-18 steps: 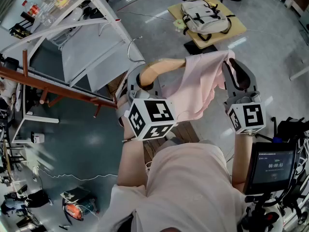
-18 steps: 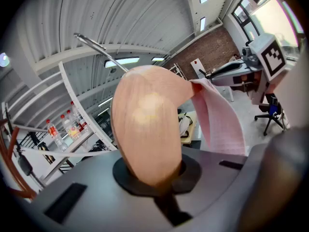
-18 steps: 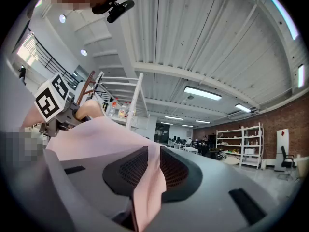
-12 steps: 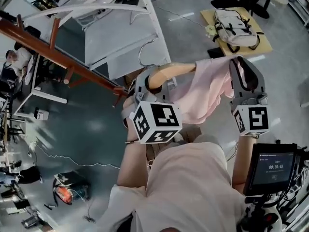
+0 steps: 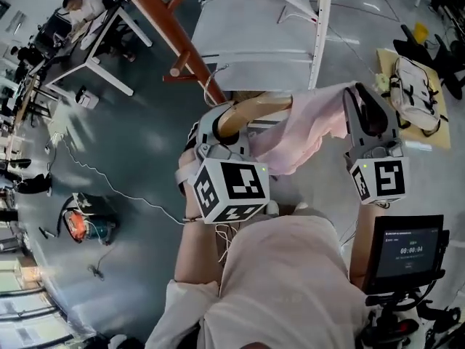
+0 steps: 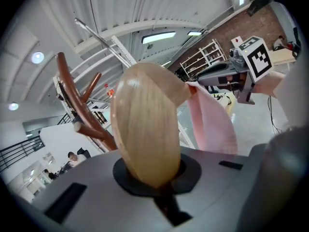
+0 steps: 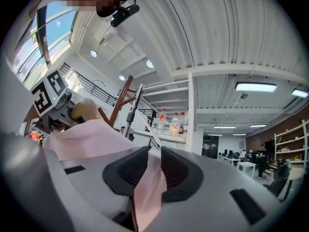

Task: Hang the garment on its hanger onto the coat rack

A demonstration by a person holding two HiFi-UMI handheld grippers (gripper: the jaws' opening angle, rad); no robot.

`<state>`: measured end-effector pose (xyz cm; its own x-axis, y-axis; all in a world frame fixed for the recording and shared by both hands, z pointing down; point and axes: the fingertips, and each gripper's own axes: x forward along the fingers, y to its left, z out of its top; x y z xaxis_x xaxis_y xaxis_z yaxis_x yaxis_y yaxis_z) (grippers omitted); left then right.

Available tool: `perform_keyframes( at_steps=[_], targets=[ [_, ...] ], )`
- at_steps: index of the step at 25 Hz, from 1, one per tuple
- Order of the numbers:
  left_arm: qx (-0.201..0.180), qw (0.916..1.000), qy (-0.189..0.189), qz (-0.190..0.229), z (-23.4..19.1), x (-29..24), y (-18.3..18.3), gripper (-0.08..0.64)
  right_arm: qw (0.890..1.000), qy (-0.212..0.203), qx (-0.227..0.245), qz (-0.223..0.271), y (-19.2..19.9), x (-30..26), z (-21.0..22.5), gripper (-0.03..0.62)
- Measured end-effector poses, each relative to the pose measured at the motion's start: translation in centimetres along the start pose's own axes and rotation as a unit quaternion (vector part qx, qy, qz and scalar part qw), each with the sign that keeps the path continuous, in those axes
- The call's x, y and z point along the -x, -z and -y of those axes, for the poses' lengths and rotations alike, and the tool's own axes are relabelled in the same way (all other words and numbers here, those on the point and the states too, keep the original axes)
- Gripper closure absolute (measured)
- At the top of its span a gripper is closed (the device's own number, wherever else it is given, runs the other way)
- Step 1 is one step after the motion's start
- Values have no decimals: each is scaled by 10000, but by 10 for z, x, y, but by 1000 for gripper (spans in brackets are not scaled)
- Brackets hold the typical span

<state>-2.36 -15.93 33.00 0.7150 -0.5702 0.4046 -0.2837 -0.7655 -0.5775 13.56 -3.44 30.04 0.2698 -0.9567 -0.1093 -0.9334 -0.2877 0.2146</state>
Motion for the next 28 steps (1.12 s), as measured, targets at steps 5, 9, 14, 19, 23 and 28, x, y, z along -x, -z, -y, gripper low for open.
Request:
perform_keyframes(
  at_steps=[5,9,14,19,23,28],
  targets=[
    [155,9978,-537,-355,-39,24,30,554,9975,-669,-41,220,-12,-35,-44,508],
    [243,9942,-846,-614,-61,33,52,554,9934,-1099,-91,327,-15,-60,-72,506],
    [302,9878,-1197,-951,-83,36,72,554,9857,-1590,-201,518,-13,-91,-97,506],
    [273,9834,-1284,-1250,-102,56,74,554,9805,-1849,-261,614,-30,-101,-115,506],
    [163,9786,-1345,-1550,-112,64,75,554,9777,-1941,-415,683,-29,-111,-126,506],
    [-126,9732,-1401,-1819,-129,73,63,554,9739,-2060,-613,724,-36,-124,-132,508]
  ],
)
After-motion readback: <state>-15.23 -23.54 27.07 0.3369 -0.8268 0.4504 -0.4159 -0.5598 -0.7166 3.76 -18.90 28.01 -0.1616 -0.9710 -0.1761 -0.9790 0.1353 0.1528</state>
